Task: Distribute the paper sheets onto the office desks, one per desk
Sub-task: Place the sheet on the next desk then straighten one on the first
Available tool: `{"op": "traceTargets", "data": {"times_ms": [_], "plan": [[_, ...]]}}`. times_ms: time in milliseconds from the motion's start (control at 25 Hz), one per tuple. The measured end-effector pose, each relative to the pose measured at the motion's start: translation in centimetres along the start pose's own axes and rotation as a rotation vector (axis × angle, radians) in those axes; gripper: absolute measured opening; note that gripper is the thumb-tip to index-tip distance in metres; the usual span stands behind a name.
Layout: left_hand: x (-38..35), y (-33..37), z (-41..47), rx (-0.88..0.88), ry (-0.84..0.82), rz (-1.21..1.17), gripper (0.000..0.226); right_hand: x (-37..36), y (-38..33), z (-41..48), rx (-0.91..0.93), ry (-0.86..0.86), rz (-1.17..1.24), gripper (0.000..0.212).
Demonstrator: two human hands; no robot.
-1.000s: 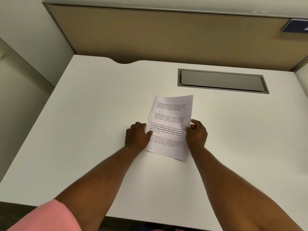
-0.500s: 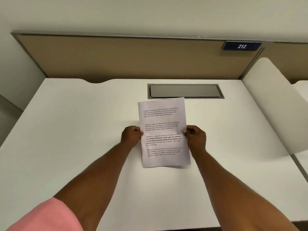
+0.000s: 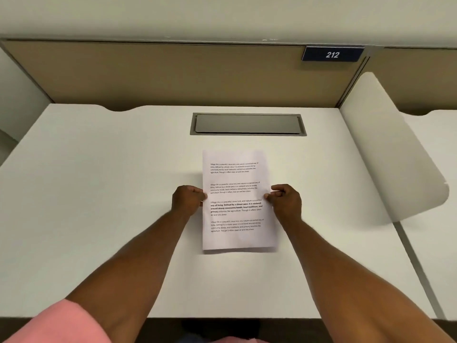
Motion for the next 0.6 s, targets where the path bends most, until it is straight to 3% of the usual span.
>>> {"op": "traceTargets", "data": {"times_ms": [320, 600], "plan": [[-2.8, -3.9, -1.8, 0.098, 0.074, 0.105, 0.009, 1.5, 3.8, -0.6, -0.051, -0.11, -0.144, 0.029], [-2.8, -3.7, -2.2, 0.068, 0.079, 0.277, 0.01, 0.2, 4.6, -1.0, -0.034, -0.13, -0.299, 0.031]]}}
Point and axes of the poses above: each hand's wrist, its own z-axis towards the middle knuckle, its own x-axis out of the back of the hand, y = z × x, the point moved 5 cm from there along z, towards the middle knuckle, and after that the axes turned 2 degrees about -z, right-handed, at the moved point
